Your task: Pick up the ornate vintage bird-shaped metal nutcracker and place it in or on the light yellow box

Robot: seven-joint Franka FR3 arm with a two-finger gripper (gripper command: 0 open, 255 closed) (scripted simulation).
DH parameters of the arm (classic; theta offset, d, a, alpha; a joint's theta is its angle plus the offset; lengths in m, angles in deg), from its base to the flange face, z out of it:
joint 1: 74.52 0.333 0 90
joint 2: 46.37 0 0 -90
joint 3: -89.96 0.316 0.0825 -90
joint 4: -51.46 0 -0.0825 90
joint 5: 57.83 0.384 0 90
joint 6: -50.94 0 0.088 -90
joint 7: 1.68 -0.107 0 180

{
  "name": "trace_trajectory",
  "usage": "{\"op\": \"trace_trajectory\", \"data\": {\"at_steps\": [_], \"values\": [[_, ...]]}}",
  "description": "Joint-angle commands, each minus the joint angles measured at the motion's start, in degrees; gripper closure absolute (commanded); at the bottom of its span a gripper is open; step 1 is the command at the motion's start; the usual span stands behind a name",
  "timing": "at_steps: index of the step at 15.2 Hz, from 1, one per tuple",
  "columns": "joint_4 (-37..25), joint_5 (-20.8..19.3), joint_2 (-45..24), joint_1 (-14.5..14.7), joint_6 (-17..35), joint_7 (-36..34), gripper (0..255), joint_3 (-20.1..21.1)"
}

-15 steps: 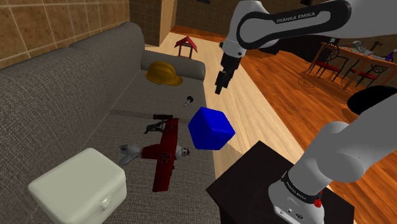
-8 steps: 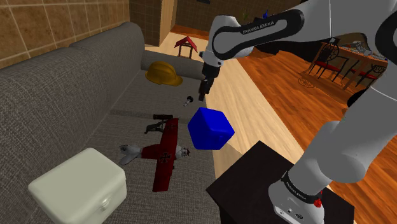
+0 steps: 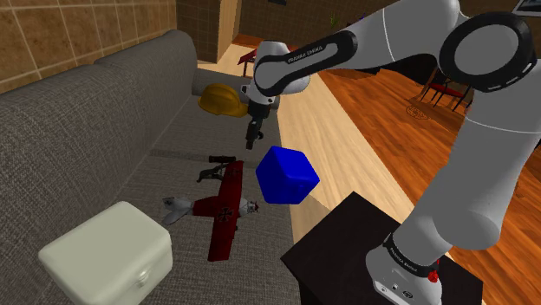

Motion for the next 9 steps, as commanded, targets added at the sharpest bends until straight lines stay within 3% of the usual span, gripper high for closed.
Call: {"op": "trace_trajectory", "data": {"at_steps": [1, 9], "values": [[-2.8, 0.7, -3.9, 0.4, 0.8, 1.9, 0, 0.9], [-17.5, 1.4, -19.8, 2.0, 0.6, 8.5, 0, 4.6]]}}
